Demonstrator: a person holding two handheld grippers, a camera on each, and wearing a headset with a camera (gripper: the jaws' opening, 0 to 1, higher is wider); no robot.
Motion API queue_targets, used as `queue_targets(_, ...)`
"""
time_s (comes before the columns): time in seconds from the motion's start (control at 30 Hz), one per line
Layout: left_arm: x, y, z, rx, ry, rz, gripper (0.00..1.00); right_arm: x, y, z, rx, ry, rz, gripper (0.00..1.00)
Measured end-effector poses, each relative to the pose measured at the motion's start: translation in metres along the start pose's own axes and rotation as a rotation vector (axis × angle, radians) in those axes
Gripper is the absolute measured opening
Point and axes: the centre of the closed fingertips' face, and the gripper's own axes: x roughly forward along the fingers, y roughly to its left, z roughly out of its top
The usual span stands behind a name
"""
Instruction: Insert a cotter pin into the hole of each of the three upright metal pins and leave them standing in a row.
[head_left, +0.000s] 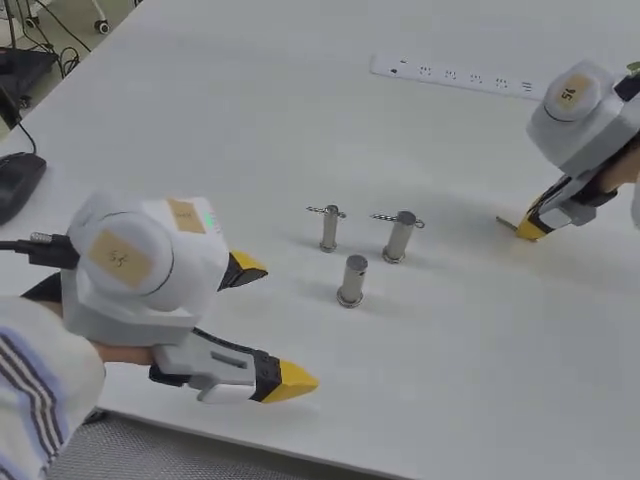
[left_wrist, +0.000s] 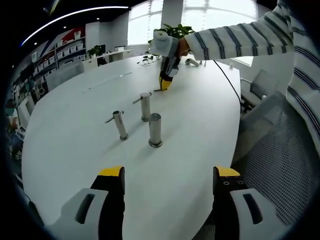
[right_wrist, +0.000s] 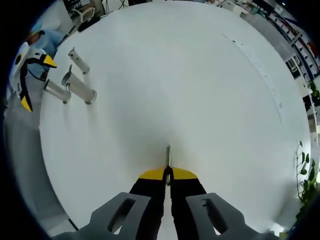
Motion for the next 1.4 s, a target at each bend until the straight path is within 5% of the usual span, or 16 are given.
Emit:
queue_targets(0.53,-0.009,0.006,-0.003,-0.015,0.001,0.035,0.70,0.007,-0.011,0.001,0.020,-0.008,0.001,0.03)
queue_targets(1.4,-0.005,-0.001,0.010,0.002,-0.027,0.017,0.68,-0.009,0.013,-0.010,0.007,-0.021,0.018,0.03)
